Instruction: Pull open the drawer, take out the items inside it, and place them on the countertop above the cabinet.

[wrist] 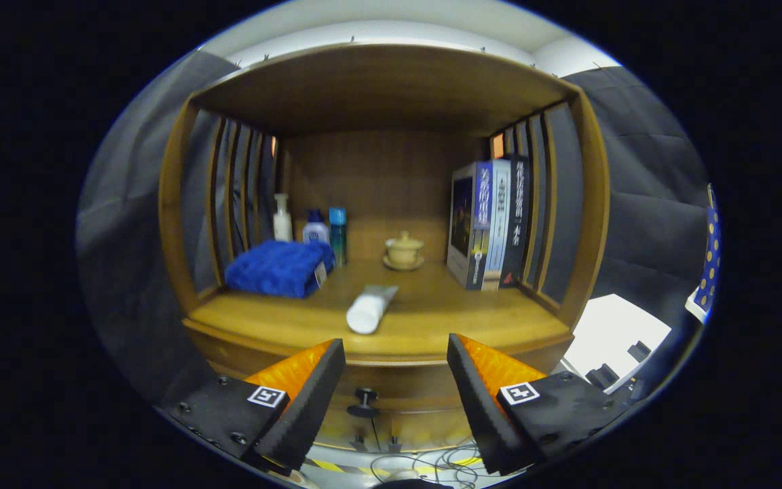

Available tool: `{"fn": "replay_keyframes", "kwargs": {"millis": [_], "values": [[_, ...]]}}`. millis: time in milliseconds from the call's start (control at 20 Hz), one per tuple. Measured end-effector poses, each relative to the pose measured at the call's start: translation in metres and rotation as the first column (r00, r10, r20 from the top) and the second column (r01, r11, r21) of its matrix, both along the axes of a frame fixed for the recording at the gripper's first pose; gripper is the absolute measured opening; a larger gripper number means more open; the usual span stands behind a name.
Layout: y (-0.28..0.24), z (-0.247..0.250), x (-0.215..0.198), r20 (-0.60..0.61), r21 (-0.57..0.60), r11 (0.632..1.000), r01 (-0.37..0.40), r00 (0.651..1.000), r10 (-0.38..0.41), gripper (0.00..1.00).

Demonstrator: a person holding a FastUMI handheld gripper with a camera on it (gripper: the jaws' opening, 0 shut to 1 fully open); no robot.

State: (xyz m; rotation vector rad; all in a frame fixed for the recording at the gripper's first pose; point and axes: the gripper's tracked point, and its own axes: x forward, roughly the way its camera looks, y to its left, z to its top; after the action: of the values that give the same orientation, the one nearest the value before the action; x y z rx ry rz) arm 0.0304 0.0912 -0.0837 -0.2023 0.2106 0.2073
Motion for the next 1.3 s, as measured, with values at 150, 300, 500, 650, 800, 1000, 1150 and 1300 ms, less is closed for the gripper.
{"fn": "replay_keyframes", "kwargs": {"millis": [150, 300, 500, 650, 800, 1000, 1150, 1300], "values": [[-0.009, 0.066, -0.009, 0.072, 0.036, 0.999, 0.011, 0.997, -0.013, 0.99], [-0.010, 0.119, -0.015, 0.136, 0.095, 0.995, 0.002, 0.991, -0.015, 0.99], [-0.024, 0.151, -0.035, 0.164, 0.130, 0.991, 0.044, 0.984, -0.065, 1.00], [-0.026, 0.143, -0.050, 0.165, 0.122, 0.991, 0.059, 0.983, -0.079, 0.99], [-0.024, 0.142, -0.053, 0.178, 0.064, 0.996, 0.057, 0.982, -0.068, 0.99], [-0.015, 0.137, -0.054, 0.173, 0.041, 0.998, 0.043, 0.984, -0.050, 0.98], [-0.014, 0.134, -0.052, 0.167, 0.040, 0.998, 0.045, 0.985, -0.051, 0.98], [-0.013, 0.132, -0.051, 0.164, 0.041, 0.998, 0.043, 0.985, -0.049, 0.98]]}}
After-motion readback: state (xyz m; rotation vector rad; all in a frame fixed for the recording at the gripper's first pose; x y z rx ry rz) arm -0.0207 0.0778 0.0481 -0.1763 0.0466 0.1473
